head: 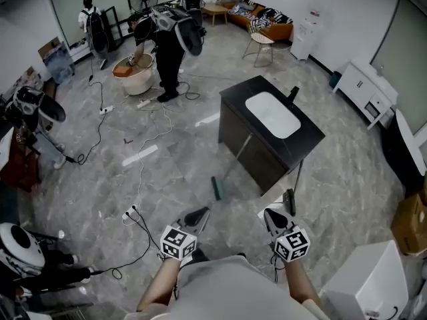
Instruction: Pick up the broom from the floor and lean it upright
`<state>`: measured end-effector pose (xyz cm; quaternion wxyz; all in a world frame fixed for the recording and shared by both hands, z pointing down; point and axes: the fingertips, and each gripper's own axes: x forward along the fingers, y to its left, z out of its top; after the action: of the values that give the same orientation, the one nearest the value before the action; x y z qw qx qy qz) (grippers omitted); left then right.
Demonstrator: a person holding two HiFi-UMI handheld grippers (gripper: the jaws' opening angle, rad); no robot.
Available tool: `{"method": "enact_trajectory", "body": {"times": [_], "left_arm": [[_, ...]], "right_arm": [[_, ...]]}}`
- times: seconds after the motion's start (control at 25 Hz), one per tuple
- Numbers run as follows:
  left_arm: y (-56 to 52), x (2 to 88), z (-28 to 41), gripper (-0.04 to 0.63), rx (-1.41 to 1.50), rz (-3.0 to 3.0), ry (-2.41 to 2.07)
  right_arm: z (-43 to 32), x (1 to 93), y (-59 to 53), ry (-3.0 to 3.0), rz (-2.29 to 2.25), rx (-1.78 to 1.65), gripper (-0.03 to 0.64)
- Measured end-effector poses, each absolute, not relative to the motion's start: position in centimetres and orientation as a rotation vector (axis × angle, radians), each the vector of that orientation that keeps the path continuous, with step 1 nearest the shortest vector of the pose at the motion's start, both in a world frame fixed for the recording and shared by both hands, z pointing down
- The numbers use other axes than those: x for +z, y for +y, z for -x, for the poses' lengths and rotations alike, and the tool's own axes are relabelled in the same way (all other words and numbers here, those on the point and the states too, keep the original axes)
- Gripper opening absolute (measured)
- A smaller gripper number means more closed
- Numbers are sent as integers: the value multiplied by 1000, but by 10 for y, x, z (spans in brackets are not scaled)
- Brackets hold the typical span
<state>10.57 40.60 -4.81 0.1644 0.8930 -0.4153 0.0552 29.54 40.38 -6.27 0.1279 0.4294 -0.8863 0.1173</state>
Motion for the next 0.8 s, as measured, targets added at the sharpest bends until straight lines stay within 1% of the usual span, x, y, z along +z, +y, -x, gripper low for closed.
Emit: {"method": "enact_trajectory", "body": {"times": [0.28, 0.8], "left_arm": [[407, -49, -129, 15, 140, -2526, -1191], [412, -52, -140, 15, 164, -2521, -1187]], "right_arm": [[-326, -72, 395, -2603, -1261, 320, 0], [-337, -72, 403, -2614, -1266, 335, 0]]}}
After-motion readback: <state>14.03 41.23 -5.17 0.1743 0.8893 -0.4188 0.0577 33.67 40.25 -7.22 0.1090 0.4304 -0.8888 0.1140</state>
